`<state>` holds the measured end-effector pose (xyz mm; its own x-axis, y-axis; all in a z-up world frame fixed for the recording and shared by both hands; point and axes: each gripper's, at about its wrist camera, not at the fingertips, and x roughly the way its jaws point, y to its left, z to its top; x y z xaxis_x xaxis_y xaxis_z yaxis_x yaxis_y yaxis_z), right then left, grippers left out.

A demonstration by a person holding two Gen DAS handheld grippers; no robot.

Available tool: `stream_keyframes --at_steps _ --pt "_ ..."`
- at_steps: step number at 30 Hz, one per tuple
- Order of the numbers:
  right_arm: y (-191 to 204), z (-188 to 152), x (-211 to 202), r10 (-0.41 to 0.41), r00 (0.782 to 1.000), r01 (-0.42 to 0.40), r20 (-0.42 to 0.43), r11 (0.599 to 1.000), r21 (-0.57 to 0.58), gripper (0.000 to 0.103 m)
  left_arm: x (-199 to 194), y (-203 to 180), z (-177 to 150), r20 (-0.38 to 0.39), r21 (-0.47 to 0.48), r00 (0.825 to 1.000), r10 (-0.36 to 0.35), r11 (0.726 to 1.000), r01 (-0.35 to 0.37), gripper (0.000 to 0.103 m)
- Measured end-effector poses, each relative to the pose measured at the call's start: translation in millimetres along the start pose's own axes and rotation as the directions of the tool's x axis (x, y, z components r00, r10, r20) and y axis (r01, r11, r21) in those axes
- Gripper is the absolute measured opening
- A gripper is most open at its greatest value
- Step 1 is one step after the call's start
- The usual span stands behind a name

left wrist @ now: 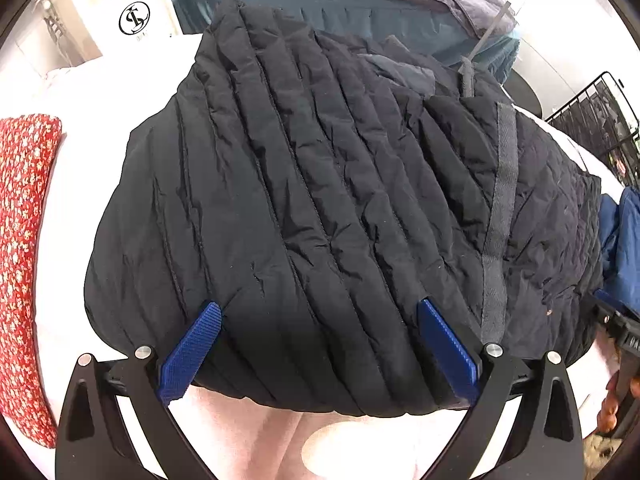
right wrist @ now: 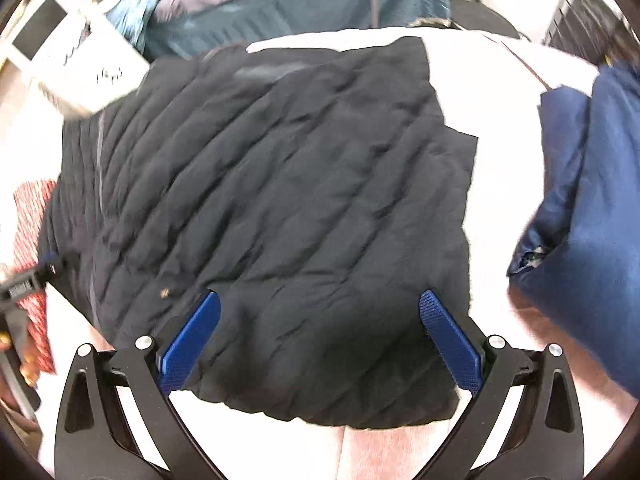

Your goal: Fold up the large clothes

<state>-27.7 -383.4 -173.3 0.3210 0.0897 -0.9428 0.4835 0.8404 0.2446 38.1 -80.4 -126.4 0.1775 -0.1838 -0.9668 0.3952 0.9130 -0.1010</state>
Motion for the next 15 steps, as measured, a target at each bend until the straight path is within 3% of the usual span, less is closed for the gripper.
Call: stream_keyframes --at_steps 7,9,11,13,15 --pt "-53 -1 -4 0.191 0.982 -0.191 0.008 0.978 0.081 0.098 -8 14 -2 -0.003 -0.051 0.998 -0.058 0.997 0.058 0.097" --pt "-73 2 -11 0.288 0.956 -0.295 0.062 0.943 0.156 0.098 -9 15 -2 -0.005 -0.045 0.998 -0.062 0.997 0.062 0.097" --pt "-98 -1 -21 0.384 0.913 -0.407 0.137 0.88 0.246 0.098 -7 16 -3 -0.01 -0.033 0.998 -0.06 0.998 0.059 0.097" --pt "-113 -3 -22 0.392 0.908 -0.419 0.147 0.86 0.293 0.098 -4 15 -3 -0.015 -0.024 0.999 -0.05 0.998 0.05 0.097" --pt "-117 -3 -18 0.371 0.922 -0.388 0.115 0.877 0.284 0.098 -2 13 -4 -0.018 -0.021 0.999 -0.04 0.999 0.039 0.097"
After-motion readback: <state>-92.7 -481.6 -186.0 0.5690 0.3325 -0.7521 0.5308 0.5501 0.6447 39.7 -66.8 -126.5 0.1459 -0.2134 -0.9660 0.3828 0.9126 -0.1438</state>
